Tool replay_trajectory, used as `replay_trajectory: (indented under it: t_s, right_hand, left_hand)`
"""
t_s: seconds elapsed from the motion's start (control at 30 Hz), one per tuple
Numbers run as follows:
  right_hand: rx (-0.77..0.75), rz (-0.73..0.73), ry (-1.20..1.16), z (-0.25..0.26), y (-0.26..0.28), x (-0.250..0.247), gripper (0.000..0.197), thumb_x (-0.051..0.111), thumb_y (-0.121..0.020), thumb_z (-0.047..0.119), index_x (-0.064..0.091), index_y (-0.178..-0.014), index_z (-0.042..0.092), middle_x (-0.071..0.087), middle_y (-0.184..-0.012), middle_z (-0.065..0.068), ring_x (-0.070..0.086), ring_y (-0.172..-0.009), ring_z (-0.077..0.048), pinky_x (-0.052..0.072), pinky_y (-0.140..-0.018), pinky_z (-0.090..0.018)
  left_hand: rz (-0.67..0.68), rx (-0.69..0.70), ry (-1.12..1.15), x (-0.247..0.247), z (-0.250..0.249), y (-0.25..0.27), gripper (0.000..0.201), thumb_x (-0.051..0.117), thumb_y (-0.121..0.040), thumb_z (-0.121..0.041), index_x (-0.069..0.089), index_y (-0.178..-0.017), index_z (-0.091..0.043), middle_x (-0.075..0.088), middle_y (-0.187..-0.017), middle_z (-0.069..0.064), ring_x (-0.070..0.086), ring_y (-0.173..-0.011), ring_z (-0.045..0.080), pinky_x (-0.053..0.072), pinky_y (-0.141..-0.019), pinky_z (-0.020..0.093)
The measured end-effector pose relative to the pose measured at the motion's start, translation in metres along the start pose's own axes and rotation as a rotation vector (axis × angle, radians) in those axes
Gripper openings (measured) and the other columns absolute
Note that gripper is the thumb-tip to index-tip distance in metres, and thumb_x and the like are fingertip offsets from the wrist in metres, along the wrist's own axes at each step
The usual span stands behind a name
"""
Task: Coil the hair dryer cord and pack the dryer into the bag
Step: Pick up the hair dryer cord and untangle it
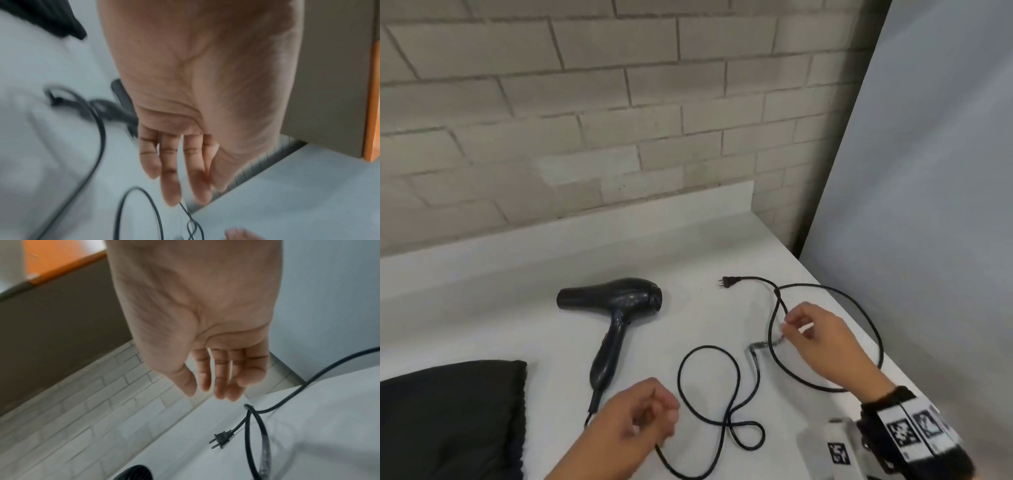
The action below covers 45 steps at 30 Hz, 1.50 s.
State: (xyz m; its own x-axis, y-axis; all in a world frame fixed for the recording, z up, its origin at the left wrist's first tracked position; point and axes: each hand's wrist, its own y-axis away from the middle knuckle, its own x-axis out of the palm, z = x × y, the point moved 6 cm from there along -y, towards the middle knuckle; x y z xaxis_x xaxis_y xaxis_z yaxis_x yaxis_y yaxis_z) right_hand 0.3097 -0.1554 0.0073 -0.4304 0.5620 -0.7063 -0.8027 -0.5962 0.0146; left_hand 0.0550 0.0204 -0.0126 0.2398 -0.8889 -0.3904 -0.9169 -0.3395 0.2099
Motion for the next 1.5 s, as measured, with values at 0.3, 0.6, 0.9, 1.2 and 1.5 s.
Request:
replay_trajectory:
  t_s: [0.3, 0.6, 0.9, 1.2, 1.5]
  right_hand:
    - [0.278, 0.04, -0.096, -0.036, -0.071, 0.039, 0.023, 0.055, -0.094, 0.015, 0.067, -0.101, -0.003, 0.069, -0.087, -0.005, 0.065, -0.092, -0.027, 0.044, -0.065, -0.023]
    - [0.024, 0.086, -0.394, 0.027, -0.026, 0.042, 0.011, 0.058, -0.096, 0.013, 0.067, -0.1, 0.015, 0.075, -0.087, -0.001, 0.07, -0.084, -0.011, 0.052, -0.077, -0.02]
    - [-0.243, 0.141, -0.47, 0.1, 0.031, 0.039, 0.017, 0.064, -0.092, 0.011, 0.07, -0.102, 0.023, 0.076, -0.089, 0.014, 0.07, -0.087, -0.003, 0.049, -0.073, -0.012]
    - [-0.205, 0.319, -0.692, 0.13, 0.055, 0.056, 0.016, 0.071, -0.086, 0.029, 0.066, -0.099, 0.021, 0.072, -0.074, 0.0, 0.06, -0.068, -0.013, 0.048, -0.063, -0.025]
    - [-0.192, 0.258, -0.835, 0.135, 0.042, 0.059, 0.012, 0.063, -0.09, 0.017, 0.071, -0.097, 0.018, 0.067, -0.079, -0.005, 0.054, -0.065, -0.015, 0.048, -0.061, -0.026]
  left_hand:
    - [-0.067, 0.113, 0.098, 0.065, -0.035, -0.092, 0.006, 0.072, -0.088, -0.023, 0.069, -0.093, -0.022, 0.072, -0.092, -0.004, 0.065, -0.088, 0.015, 0.054, -0.085, 0.03]
    - [-0.25, 0.03, 0.19, 0.063, -0.046, -0.112, 0.031, 0.06, -0.098, -0.031, 0.057, -0.127, -0.023, 0.063, -0.118, -0.011, 0.061, -0.105, 0.001, 0.051, -0.091, 0.019]
    - [-0.463, 0.077, 0.546, 0.012, -0.067, -0.065, 0.017, 0.058, -0.099, -0.026, 0.072, -0.097, -0.018, 0.075, -0.089, -0.002, 0.07, -0.086, 0.011, 0.054, -0.077, 0.025]
    - [-0.475, 0.13, 0.475, -0.019, -0.078, -0.026, 0.013, 0.065, -0.09, -0.011, 0.069, -0.078, -0.007, 0.067, -0.074, 0.008, 0.061, -0.069, 0.01, 0.051, -0.068, 0.019]
    - [-0.448, 0.117, 0.331, -0.022, -0.073, -0.009, 0.018, 0.063, -0.093, -0.013, 0.066, -0.075, -0.013, 0.065, -0.069, 0.004, 0.058, -0.066, 0.005, 0.049, -0.066, 0.018]
